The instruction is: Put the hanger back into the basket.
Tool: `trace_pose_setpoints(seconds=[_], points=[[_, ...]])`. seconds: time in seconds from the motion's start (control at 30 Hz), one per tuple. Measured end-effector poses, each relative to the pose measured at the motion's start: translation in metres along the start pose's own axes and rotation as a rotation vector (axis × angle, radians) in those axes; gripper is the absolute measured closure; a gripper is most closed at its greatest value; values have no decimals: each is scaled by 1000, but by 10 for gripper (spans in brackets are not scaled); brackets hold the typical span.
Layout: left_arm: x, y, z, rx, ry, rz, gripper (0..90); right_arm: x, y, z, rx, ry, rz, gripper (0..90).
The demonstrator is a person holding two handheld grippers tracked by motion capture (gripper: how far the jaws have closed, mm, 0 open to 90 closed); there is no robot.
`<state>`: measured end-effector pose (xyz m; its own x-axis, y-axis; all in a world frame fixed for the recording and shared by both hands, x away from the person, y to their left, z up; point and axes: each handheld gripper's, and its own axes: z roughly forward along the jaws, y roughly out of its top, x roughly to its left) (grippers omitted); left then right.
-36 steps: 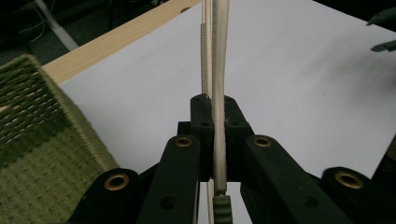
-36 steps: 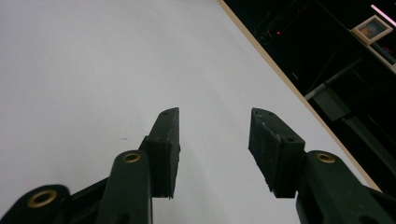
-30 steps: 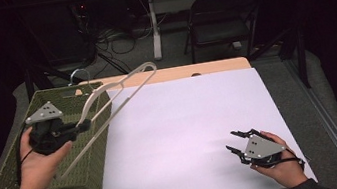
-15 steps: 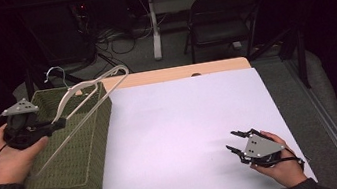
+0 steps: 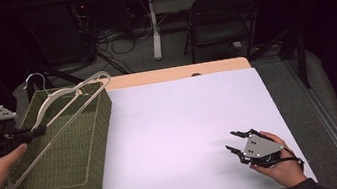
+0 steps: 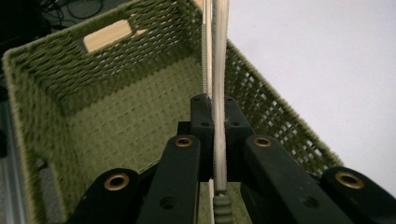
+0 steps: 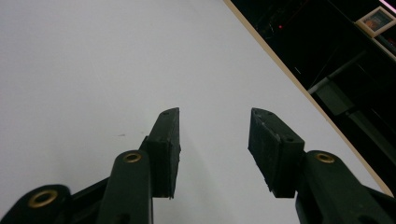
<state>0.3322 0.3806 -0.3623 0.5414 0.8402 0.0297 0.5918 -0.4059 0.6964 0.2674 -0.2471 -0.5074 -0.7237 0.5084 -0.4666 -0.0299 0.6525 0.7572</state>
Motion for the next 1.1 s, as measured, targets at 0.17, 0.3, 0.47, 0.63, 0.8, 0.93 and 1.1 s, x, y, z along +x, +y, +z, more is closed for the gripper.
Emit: trace_pose_setpoints(seconds=[0.17,0.3,0.47,0.63,0.8,0.93,1.1], points=[[10,-10,-9,12,21,-21,872,0,0,0,7,4,-4,536],[19,-18,-13,17,31,-28,872,0,0,0,7,6,-4,536],[28,-23,-6,40,17,-17,871,1,1,0,26,0,-8,536],[36,-25,5,64,2,11,872,1,0,2,8,0,-3,536],[46,-24,16,70,-16,40,871,2,0,2,35,1,-8,537],[52,-25,25,83,-6,53,871,2,-1,3,13,1,-5,537],[57,-37,36,84,-11,40,872,1,-2,3,20,7,-2,537]])
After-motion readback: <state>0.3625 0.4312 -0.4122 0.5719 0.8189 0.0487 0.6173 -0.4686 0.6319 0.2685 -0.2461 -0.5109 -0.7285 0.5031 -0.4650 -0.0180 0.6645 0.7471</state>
